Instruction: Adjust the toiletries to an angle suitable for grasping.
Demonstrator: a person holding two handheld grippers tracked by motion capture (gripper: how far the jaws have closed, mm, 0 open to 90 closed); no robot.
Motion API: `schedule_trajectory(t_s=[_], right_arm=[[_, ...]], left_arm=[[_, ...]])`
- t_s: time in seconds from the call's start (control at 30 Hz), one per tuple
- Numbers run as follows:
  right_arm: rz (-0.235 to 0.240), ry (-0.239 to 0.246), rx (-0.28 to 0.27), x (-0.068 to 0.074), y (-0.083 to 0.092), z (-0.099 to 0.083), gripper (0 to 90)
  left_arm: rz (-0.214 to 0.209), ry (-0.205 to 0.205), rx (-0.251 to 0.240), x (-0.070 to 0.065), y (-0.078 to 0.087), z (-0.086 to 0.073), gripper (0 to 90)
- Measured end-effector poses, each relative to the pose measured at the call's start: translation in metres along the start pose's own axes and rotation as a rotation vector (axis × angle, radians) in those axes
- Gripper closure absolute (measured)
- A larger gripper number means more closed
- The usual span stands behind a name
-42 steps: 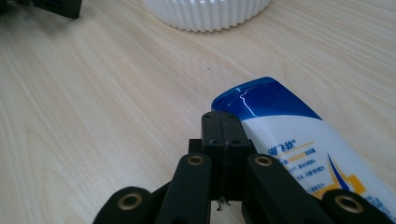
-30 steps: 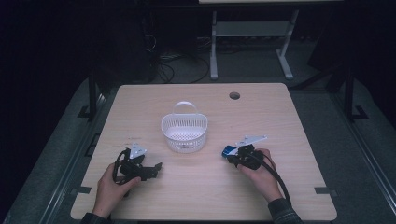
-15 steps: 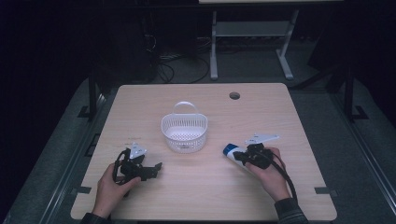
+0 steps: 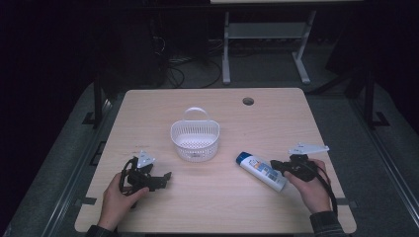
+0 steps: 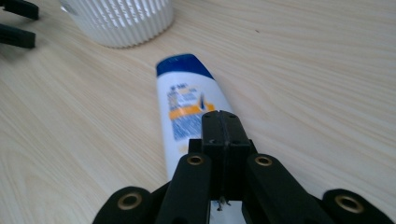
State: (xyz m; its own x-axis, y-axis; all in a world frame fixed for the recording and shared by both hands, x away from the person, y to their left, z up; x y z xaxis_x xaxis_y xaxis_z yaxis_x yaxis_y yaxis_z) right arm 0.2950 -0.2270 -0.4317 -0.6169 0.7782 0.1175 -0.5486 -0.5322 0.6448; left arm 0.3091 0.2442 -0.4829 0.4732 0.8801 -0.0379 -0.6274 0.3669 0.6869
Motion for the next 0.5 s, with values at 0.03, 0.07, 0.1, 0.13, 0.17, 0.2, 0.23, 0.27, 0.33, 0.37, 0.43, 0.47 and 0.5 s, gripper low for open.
schedule_trajectory(t_s=[0.03,0.07,0.1,0.13,0.17,0.2,0.23,0.27,0.33,0.37,0.43,0.47,0.5], right_arm=[[-0.009,-0.002,0.004,-0.003,0.003,-0.004,90.0],[-0.025,-0.005,0.004,-0.007,0.007,-0.009,90.0],[-0.025,-0.005,0.004,-0.007,0.007,-0.009,90.0],[-0.031,-0.014,0.006,-0.009,0.009,-0.013,90.0],[-0.036,-0.018,0.009,-0.012,0.012,-0.017,90.0],[-0.042,-0.024,0.012,-0.014,0.015,-0.02,90.0],[-0.047,-0.024,0.019,-0.016,0.017,-0.023,90.0],[-0.056,-0.025,0.021,-0.018,0.019,-0.026,90.0],[-0.074,-0.03,0.031,-0.023,0.02,-0.031,90.0],[-0.077,-0.036,0.035,-0.026,0.02,-0.034,90.0],[-0.074,-0.043,0.041,-0.03,0.018,-0.037,90.0],[-0.069,-0.045,0.051,-0.031,0.017,-0.038,90.0],[-0.064,-0.044,0.056,-0.033,0.014,-0.039,90.0]], left_arm=[[0.0,0.0,0.0,0.0,0.0,0.0,12.6],[0.0,0.0,0.0,0.0,0.0,0.0,12.6],[0.0,0.001,0.0,0.0,0.0,0.0,12.6],[0.0,0.001,0.0,0.0,0.0,0.0,12.6],[0.0,0.0,0.002,0.0,0.0,0.0,12.6],[0.0,-0.003,0.003,0.0,0.0,0.0,12.6],[0.001,-0.003,0.004,0.0,0.0,0.0,12.6],[0.001,-0.003,0.003,0.0,0.0,0.0,12.6],[0.001,0.0,0.0,0.0,0.0,0.0,12.6],[0.001,0.001,0.001,0.0,0.0,0.0,12.6],[0.001,0.0,0.001,0.0,0.0,0.0,12.6],[0.002,0.0,0.001,0.0,0.0,0.0,12.6],[0.002,0.001,0.001,0.0,0.0,0.0,12.6]])
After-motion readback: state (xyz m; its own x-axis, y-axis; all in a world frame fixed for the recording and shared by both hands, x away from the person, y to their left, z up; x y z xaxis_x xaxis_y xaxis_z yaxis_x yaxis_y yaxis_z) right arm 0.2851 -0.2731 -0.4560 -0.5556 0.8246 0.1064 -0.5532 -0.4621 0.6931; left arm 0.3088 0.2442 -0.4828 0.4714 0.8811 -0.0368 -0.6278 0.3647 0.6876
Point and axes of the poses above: each handheld gripper's, and its own axes: y roughly backward along the jaws, z roughly out of its top, x roughly to its left, the point moved 1 cm from there along -y, roughly forward along the jaws, and after that the axes turned 4 degrees about y, right-handed, at the moved point
